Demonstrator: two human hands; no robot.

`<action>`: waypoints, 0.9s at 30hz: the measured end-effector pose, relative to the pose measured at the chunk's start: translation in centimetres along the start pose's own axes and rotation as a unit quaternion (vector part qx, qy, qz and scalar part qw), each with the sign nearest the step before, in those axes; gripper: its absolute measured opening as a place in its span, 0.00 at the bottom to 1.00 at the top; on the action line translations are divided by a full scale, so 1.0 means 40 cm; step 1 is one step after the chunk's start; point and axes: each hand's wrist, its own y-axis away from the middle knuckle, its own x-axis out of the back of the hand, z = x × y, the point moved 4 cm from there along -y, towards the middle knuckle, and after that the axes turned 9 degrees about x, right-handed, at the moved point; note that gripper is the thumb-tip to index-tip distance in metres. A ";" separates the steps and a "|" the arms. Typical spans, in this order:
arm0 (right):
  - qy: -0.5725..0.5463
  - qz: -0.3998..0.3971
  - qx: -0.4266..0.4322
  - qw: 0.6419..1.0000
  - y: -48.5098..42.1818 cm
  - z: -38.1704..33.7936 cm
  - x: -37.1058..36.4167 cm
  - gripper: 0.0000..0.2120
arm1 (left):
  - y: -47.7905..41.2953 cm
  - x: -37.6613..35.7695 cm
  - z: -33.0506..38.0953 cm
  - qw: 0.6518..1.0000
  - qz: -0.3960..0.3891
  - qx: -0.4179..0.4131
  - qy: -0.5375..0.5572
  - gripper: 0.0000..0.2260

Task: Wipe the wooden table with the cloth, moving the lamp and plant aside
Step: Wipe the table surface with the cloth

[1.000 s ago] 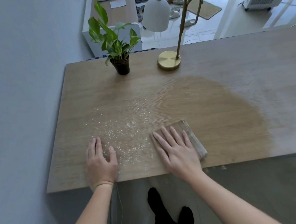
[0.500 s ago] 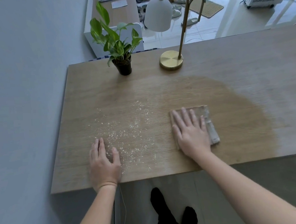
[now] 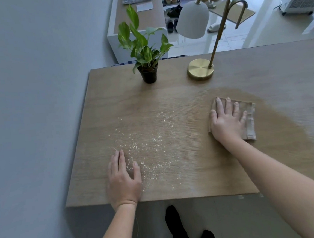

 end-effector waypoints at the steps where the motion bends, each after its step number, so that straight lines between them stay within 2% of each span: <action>1: 0.002 -0.008 0.022 1.000 -0.004 -0.051 -0.016 0.29 | 0.001 0.000 0.000 1.000 -0.002 0.000 -0.001 0.32; 4: 0.007 -0.027 0.152 0.988 0.092 -0.163 -0.073 0.28 | 0.002 0.000 -0.001 1.000 -0.001 0.002 -0.001 0.32; 6: 0.015 -0.041 0.221 0.974 0.198 -0.164 -0.090 0.27 | 0.001 0.000 -0.003 1.000 -0.003 -0.002 0.002 0.31; 8: 0.031 -0.046 0.252 0.966 0.265 -0.114 -0.086 0.27 | -0.001 -0.001 -0.004 1.000 -0.004 -0.010 0.003 0.31; 11: 0.043 -0.038 0.235 0.970 0.220 -0.036 -0.038 0.26 | -0.003 -0.005 -0.003 1.000 -0.017 -0.006 0.005 0.31; 13: 0.031 -0.016 0.167 0.985 0.129 -0.026 -0.010 0.27 | 0.000 -0.005 -0.003 1.000 -0.025 -0.004 0.012 0.30; 16: -0.002 -0.002 0.063 0.998 -0.012 -0.100 -0.007 0.28 | -0.004 0.005 -0.012 0.999 -0.036 -0.014 0.029 0.30; 18: -0.008 -0.003 0.039 0.999 -0.054 -0.178 -0.028 0.29 | -0.017 0.025 -0.025 0.998 -0.038 -0.027 0.032 0.29; 19: -0.008 -0.008 0.057 0.998 -0.056 -0.221 -0.040 0.29 | -0.029 0.038 -0.040 0.999 -0.034 -0.027 0.029 0.29; 21: 0.000 -0.024 0.146 0.989 -0.009 -0.282 -0.069 0.28 | -0.056 0.070 -0.084 0.999 -0.027 -0.015 0.012 0.29; 24: 0.029 -0.045 0.251 0.966 0.111 -0.248 -0.086 0.26 | -0.112 0.105 -0.168 0.999 -0.037 -0.001 -0.018 0.30; 27: 0.035 -0.046 0.223 0.973 0.111 -0.144 -0.039 0.25 | -0.141 0.102 -0.224 0.998 -0.045 -0.020 -0.046 0.30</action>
